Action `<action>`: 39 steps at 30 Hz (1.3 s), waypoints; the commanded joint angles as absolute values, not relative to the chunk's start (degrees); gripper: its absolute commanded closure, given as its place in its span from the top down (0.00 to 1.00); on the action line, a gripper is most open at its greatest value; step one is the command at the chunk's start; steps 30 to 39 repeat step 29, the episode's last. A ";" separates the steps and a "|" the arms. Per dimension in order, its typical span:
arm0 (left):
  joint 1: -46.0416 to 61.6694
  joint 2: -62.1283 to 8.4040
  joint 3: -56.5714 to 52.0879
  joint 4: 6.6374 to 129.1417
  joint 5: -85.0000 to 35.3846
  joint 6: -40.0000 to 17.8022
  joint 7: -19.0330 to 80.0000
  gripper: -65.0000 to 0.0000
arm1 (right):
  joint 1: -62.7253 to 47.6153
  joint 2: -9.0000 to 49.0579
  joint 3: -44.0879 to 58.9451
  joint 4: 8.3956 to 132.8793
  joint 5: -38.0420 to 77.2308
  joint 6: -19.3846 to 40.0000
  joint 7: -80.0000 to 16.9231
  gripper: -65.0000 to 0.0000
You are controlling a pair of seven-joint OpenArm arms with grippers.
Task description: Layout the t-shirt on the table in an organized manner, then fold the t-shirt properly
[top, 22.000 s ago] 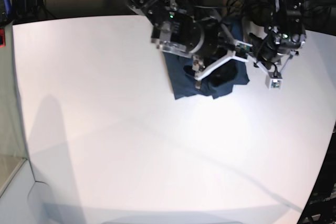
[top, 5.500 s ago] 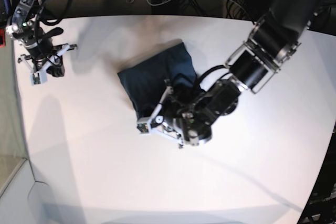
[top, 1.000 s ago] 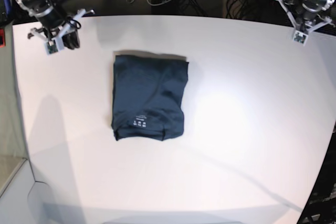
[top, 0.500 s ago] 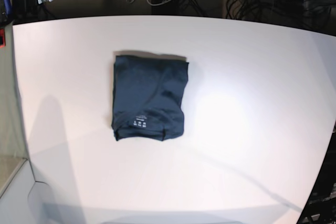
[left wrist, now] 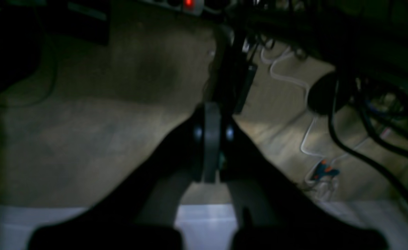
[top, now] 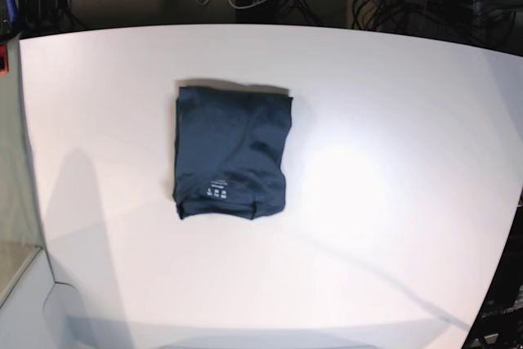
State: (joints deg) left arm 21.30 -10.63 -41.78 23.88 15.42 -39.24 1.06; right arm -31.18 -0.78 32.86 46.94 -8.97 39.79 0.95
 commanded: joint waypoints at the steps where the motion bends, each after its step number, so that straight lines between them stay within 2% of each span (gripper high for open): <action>1: 21.23 -10.86 -41.80 21.85 17.63 -40.00 -0.66 0.00 | -30.90 1.27 33.27 43.03 -8.75 40.00 4.70 0.00; 4: 20.09 -10.77 -41.80 16.92 23.96 -40.00 -6.55 0.00 | -26.95 4.00 33.19 29.41 -8.84 40.00 13.93 0.00; 7: 17.71 -10.24 -41.36 14.20 26.68 -39.96 -9.10 0.00 | -24.22 5.67 33.01 21.14 -8.92 40.00 19.74 0.00; 11: 13.05 -8.31 -40.31 7.34 26.95 -28.97 -8.31 0.00 | -21.23 6.90 26.95 14.99 -8.92 40.00 23.52 0.00; 12: 12.44 -7.34 -40.48 6.37 26.95 -25.10 -8.48 0.00 | -20.70 6.90 25.27 14.11 -8.92 37.85 24.04 0.00; 15: 11.56 -3.65 -40.31 6.37 26.95 -14.29 -8.57 0.00 | -19.21 7.08 21.32 12.79 -8.92 22.11 26.15 0.00; 18: 9.71 -0.84 -40.22 6.11 27.30 -6.55 -8.57 0.00 | -17.71 7.96 16.31 11.56 -8.92 6.46 28.00 0.00; 20: 8.92 0.04 -40.22 5.76 27.30 -5.85 -8.57 0.00 | -16.40 9.10 11.91 9.80 -8.92 -0.31 28.00 0.00; 23: 8.84 0.57 -40.22 5.76 27.12 -5.85 -8.66 0.00 | -15.60 9.71 7.08 8.48 -8.92 -6.29 27.91 0.00; 25: 8.84 0.48 -40.40 5.76 27.03 -5.58 -8.66 0.00 | -15.43 9.71 6.02 8.48 -8.92 -7.78 27.91 0.00; 39: 8.13 -0.04 -40.57 5.76 26.95 -5.49 -8.75 0.00 | -15.34 9.19 5.85 8.48 -8.92 -7.78 27.91 0.00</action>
